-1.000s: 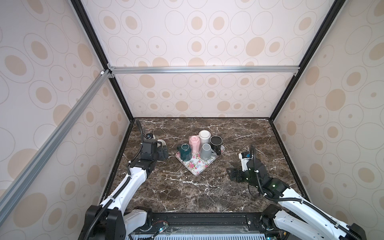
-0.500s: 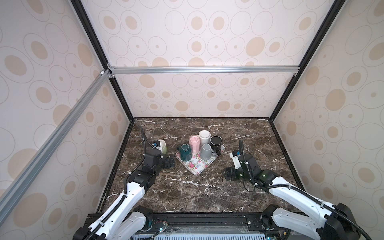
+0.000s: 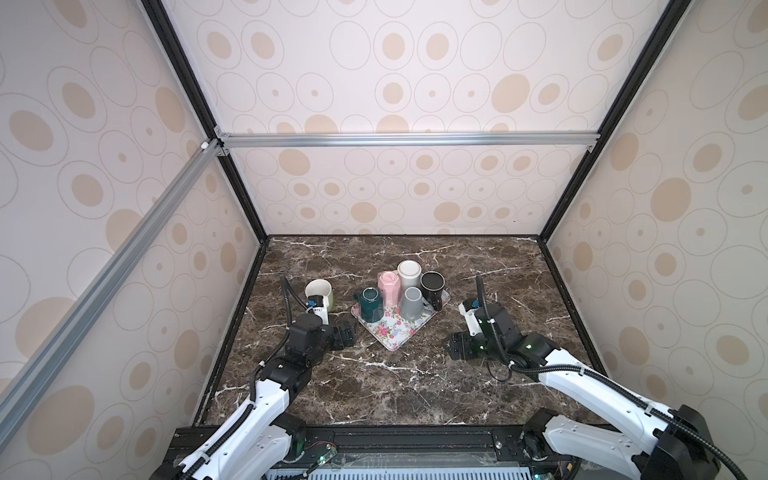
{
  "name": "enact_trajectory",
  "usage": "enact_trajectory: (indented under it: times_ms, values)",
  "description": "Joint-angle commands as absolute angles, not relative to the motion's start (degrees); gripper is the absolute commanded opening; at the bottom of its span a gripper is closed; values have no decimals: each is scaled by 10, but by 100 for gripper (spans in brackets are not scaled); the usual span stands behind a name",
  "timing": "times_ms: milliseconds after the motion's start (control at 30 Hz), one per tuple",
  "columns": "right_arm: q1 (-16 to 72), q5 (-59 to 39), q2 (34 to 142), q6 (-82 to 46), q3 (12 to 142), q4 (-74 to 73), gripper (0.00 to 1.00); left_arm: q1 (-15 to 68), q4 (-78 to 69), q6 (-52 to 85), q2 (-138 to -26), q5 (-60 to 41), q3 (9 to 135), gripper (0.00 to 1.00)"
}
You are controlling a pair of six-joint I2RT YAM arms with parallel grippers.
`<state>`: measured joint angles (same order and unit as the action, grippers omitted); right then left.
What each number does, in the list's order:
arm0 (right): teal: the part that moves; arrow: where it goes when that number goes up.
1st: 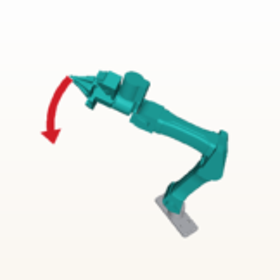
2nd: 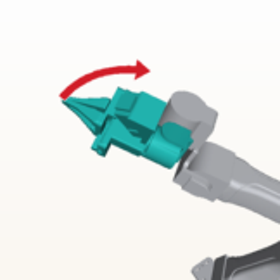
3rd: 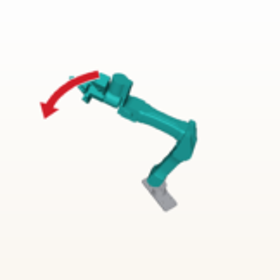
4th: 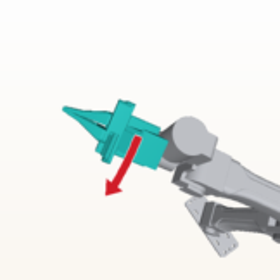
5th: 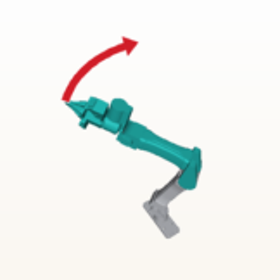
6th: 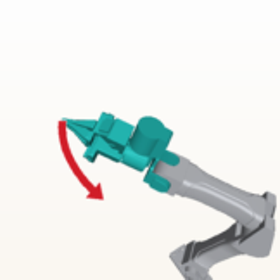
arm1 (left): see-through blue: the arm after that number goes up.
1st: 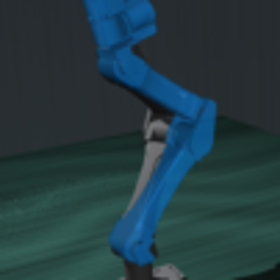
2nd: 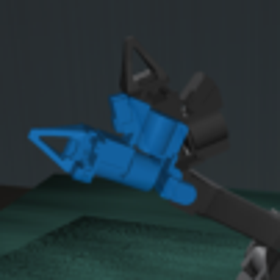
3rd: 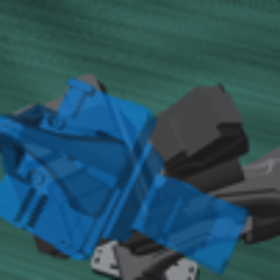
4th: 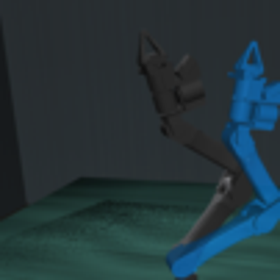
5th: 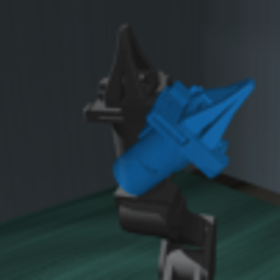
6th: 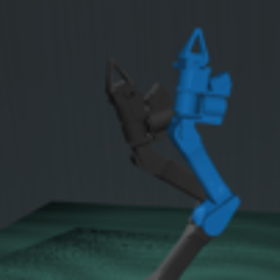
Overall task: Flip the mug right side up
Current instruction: 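Lower the green mug onto the table and open the left gripper, then move the right gripper over the upside-down grey mug on the tray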
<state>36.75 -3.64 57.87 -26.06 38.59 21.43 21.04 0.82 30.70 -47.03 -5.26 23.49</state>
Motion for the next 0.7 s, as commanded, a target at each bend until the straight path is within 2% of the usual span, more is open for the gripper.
enact_trajectory:
  times_ms: [0, 267, 433, 500, 667]
  values:
    - [379, -12, 571, -281, 389, 204, 85, 220, -54, 316, -464, -69, 235, 98]
    - [381, -6, 643, -220, 466, 198, 86, 284, -187, 300, -492, -82, 231, 98]
    - [387, -29, 724, -104, 542, 195, 86, 293, -313, 298, -525, -161, 191, 98]
    - [388, -24, 749, -76, 565, 186, 86, 295, -360, 295, -530, -162, 165, 98]
    - [391, -54, 802, -14, 594, 166, 85, 302, -359, 252, -529, -136, 146, 98]
